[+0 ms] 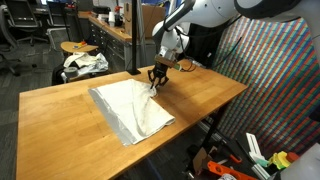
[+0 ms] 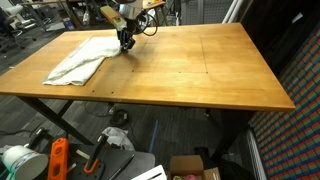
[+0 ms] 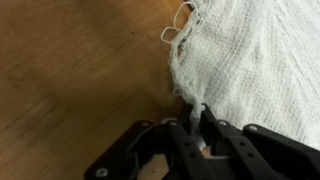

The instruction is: Fold the towel on the table

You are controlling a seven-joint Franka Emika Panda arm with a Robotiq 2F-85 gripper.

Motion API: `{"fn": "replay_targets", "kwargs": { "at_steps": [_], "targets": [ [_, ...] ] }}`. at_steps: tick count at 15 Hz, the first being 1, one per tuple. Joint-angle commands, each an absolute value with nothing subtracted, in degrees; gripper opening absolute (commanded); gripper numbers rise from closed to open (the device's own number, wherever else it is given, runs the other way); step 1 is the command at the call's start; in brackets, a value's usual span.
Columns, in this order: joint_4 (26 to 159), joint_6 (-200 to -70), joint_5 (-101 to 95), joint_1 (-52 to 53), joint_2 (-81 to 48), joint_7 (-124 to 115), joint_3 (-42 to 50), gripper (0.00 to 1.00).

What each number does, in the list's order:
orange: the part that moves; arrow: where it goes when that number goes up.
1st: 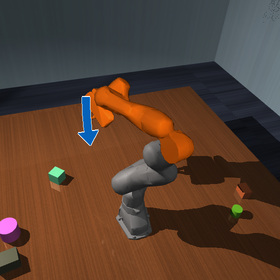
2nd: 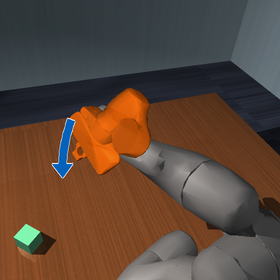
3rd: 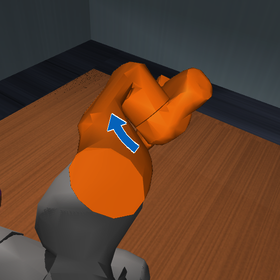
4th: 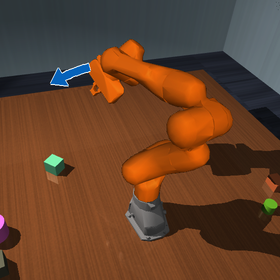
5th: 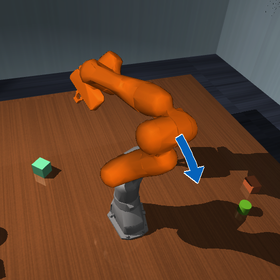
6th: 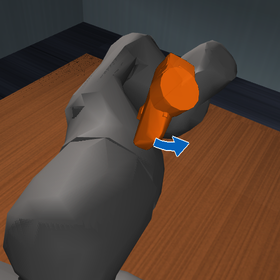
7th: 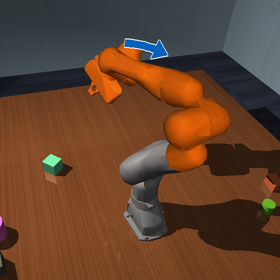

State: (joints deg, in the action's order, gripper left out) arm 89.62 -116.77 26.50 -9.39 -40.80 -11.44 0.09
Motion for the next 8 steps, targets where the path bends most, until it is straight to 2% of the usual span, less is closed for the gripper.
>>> {"fn": "replay_targets", "kwargs": {
  "at_steps": [1, 4, 8],
  "targets": [
    [89.11, -116.96, 28.0, -9.75, -41.12, -10.03, -0.89, 0.12],
    [89.3, -116.6, 28.15, -9.73, -40.19, -9.6, -1.31, 0.16],
    [89.67, -116.69, 28.67, -9.71, -38.47, -8.87, -2.03, 0.15]
  ]
}}
